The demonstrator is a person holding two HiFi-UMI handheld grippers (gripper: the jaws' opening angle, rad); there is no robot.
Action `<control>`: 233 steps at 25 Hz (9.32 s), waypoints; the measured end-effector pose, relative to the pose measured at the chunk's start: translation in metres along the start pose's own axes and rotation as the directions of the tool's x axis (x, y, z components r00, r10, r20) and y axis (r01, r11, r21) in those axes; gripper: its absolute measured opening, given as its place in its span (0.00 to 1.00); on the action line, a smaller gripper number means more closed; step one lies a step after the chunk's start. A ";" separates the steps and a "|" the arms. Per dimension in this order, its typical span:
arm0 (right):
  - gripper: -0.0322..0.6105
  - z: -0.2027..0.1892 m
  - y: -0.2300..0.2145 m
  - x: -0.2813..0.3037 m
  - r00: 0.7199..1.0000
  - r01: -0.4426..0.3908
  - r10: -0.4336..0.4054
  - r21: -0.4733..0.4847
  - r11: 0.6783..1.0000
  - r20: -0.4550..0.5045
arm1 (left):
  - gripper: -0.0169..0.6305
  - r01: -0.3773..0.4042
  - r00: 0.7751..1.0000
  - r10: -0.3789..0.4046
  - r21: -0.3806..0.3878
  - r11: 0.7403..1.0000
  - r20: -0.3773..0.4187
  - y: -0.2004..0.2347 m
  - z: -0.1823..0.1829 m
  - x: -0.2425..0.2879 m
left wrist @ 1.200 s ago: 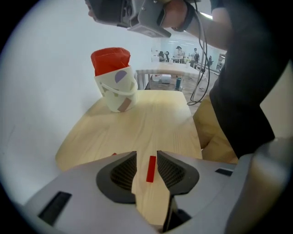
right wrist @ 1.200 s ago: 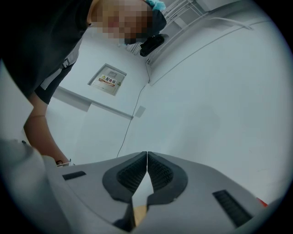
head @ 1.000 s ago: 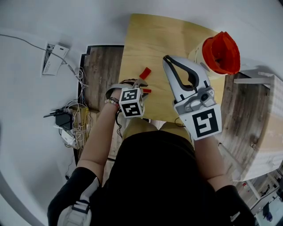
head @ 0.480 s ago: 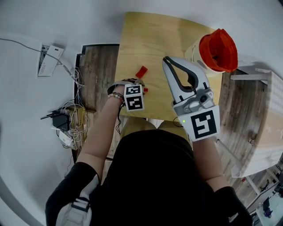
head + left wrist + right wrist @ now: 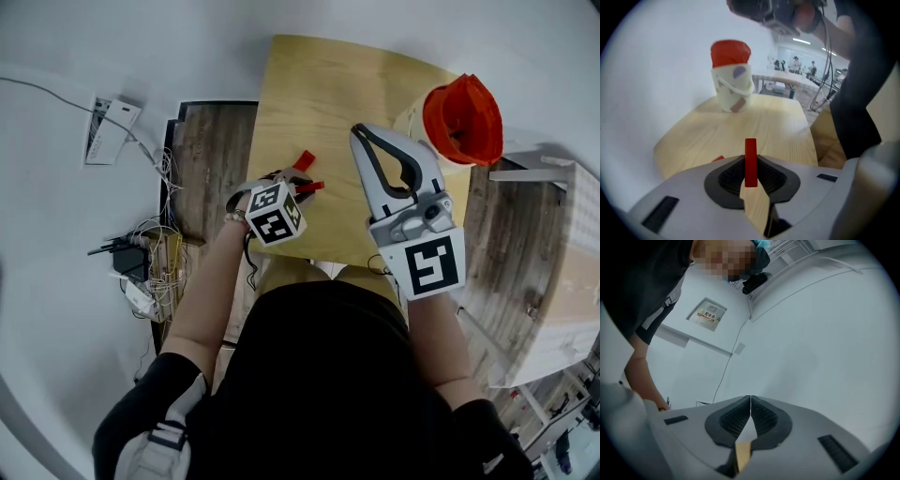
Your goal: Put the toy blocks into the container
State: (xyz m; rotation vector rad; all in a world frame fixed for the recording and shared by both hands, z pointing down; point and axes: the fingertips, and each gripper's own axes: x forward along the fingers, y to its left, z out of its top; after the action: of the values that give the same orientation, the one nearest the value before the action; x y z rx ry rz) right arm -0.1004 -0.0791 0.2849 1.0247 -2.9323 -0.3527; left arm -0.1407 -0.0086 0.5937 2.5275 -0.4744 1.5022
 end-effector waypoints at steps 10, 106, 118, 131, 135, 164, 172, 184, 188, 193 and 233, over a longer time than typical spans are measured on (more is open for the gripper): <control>0.09 0.022 -0.018 0.006 0.997 0.025 -0.026 0.016 1.000 0.069 | 0.15 -0.289 0.777 0.351 -0.200 0.936 0.522 0.062 0.124 -0.158; 0.10 0.045 -0.103 -0.062 0.984 0.149 -0.145 -0.026 0.989 0.105 | 0.04 -0.583 0.446 0.604 -0.298 0.756 0.660 0.080 0.266 -0.249; 0.09 0.048 -0.018 -0.003 0.989 -0.070 0.068 0.008 0.998 0.134 | 0.04 -0.632 0.414 0.751 -0.431 0.644 0.515 0.072 0.166 -0.289; 0.09 0.028 -0.001 0.005 0.991 -0.102 0.099 0.025 0.994 0.094 | 0.15 -0.528 0.704 0.634 -0.361 0.769 0.320 0.067 0.103 -0.180; 0.10 0.027 -0.003 0.003 0.992 -0.090 0.087 0.029 0.996 0.088 | 0.30 -0.441 0.829 0.523 -0.342 0.830 0.200 0.063 0.064 -0.117; 0.09 0.011 -0.021 0.002 0.998 -0.054 0.055 -0.007 0.998 0.022 | 0.26 -0.222 0.974 0.213 -0.469 0.855 -0.073 0.057 -0.043 0.044; 0.09 0.032 -0.036 -0.002 0.997 -0.009 0.009 0.005 1.000 0.078 | 0.26 -0.358 0.844 0.490 -0.451 0.817 0.218 0.104 0.047 -0.077; 0.09 0.069 -0.030 -0.001 0.986 -0.019 0.020 -0.007 1.000 0.168 | 0.26 -0.537 0.470 0.660 -0.403 0.741 0.586 0.090 0.161 -0.251; 0.09 0.072 -0.026 0.004 0.985 -0.020 0.023 -0.019 1.000 0.171 | 0.26 -0.510 0.483 0.635 -0.395 0.764 0.603 0.087 0.165 -0.255; 0.09 0.065 -0.045 -0.013 0.987 0.016 -0.013 -0.017 1.000 0.158 | 0.26 -0.493 0.508 0.600 -0.362 0.791 0.618 0.088 0.190 -0.237; 0.09 -0.003 -0.219 -0.152 0.957 0.284 -0.285 0.031 0.958 0.060 | 0.26 -0.369 0.854 0.338 0.003 0.929 0.396 0.075 0.350 -0.042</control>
State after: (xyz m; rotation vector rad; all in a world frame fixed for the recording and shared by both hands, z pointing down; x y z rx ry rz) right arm 0.1531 -0.1524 0.2495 1.4712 -2.8481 -0.3645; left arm 0.1025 -0.1753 0.3868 2.9372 -1.0079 1.1158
